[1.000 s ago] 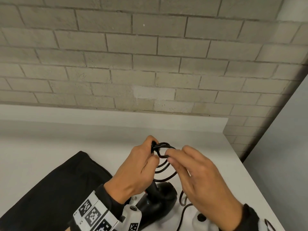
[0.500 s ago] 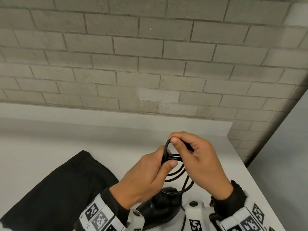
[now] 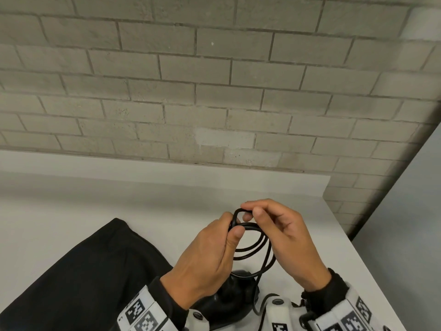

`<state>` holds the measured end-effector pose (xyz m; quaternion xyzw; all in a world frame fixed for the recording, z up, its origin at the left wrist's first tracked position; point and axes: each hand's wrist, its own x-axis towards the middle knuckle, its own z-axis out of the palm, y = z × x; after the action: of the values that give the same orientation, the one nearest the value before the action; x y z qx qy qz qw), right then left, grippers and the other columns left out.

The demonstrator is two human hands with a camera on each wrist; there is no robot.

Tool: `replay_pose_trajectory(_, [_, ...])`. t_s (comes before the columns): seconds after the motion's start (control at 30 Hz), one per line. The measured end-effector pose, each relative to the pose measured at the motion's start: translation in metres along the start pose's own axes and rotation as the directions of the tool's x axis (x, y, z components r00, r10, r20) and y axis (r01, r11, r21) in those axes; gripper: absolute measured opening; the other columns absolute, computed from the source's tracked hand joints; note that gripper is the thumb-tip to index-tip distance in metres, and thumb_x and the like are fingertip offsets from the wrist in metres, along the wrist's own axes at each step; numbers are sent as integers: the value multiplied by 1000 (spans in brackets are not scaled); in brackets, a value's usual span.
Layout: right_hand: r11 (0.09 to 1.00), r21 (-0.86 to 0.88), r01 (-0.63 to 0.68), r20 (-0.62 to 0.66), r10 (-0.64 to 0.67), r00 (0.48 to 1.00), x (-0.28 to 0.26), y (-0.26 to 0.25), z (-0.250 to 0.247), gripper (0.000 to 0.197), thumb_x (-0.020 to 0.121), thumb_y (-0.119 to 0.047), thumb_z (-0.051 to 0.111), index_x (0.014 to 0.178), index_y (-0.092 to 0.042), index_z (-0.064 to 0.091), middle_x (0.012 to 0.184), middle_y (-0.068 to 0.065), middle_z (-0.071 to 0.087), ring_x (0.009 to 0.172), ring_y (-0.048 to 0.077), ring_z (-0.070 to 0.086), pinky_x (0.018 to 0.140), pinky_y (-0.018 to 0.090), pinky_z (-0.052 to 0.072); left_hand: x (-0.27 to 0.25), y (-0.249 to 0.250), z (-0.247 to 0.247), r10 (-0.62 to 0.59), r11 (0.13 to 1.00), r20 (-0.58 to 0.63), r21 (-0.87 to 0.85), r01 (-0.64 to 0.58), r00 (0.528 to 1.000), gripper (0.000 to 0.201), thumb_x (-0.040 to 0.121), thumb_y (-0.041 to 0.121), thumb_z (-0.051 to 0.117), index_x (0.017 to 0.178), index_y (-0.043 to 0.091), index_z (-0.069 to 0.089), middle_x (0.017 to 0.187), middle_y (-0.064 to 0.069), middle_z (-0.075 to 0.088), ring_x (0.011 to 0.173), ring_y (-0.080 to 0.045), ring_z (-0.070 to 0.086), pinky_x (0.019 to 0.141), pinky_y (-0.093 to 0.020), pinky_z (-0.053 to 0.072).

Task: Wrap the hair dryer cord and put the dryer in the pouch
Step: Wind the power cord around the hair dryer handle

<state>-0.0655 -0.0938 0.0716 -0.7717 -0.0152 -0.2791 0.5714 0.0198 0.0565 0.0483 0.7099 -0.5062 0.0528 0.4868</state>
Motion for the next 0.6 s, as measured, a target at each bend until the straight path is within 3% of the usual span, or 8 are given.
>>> replay_pose_trajectory(0.07, [1000,-22,5,61,-4,998,-6,5,1,37,82,-45,73,113,-26,69,105,-5,72,101,17,68,90,29,54,0,-1,0,-17,999,-35,-47,16,999,39,97,67,19,86,37,41,63,19,44,56,-3,42,55,-11,33])
replay_pose_trajectory(0.13, [998,-56,-5,69,9,998,-8,11,2,37,80,-26,80,114,-23,68,109,-9,73,106,11,67,93,25,52,0,-1,-1,-18,998,-52,-59,15,998,37,97,67,20,86,38,41,65,24,47,57,-1,43,54,-9,33])
replay_pose_trajectory(0.2, [997,-72,-10,35,13,999,-6,14,2,27,86,-7,73,108,-22,71,103,-8,75,101,12,69,90,29,54,0,-1,-1,-4,999,-55,-45,2,998,33,98,64,21,88,40,41,66,27,48,57,3,44,54,-7,33])
replay_pose_trajectory(0.27, [997,-78,-12,25,14,1000,-3,17,0,25,89,-1,68,100,-22,74,93,-4,76,92,14,71,85,33,56,1,0,0,3,1000,-51,-30,-5,999,30,98,63,21,89,42,41,67,28,49,59,6,45,56,-5,34])
replay_pose_trajectory(0.33, [996,-83,-13,42,16,999,0,19,-3,20,90,-3,66,93,-21,75,83,0,75,82,17,70,80,36,56,1,-1,1,-2,1000,-46,-24,0,999,31,97,64,21,88,42,41,68,29,50,61,8,46,57,-5,35])
replay_pose_trajectory(0.43, [998,-48,-35,110,40,993,3,20,-7,12,91,-19,63,84,-17,72,73,5,71,73,27,64,74,41,50,2,-3,1,-16,1000,-43,-12,16,999,31,97,63,22,91,40,42,65,27,48,61,7,47,58,-6,36])
replay_pose_trajectory(0.5, [998,-18,-62,160,64,985,4,21,-9,16,91,-25,62,82,-15,71,72,4,70,71,23,63,74,37,50,3,-3,0,-12,1000,-35,-12,12,999,30,98,61,22,98,39,42,67,29,50,62,10,47,59,-5,36])
replay_pose_trajectory(0.6, [995,-7,-101,260,99,960,5,20,-10,16,96,-17,61,87,-9,71,72,1,69,74,13,64,77,28,51,4,-1,0,4,999,4,-42,-3,1000,27,101,57,23,107,39,43,75,32,56,70,9,53,65,-6,38])
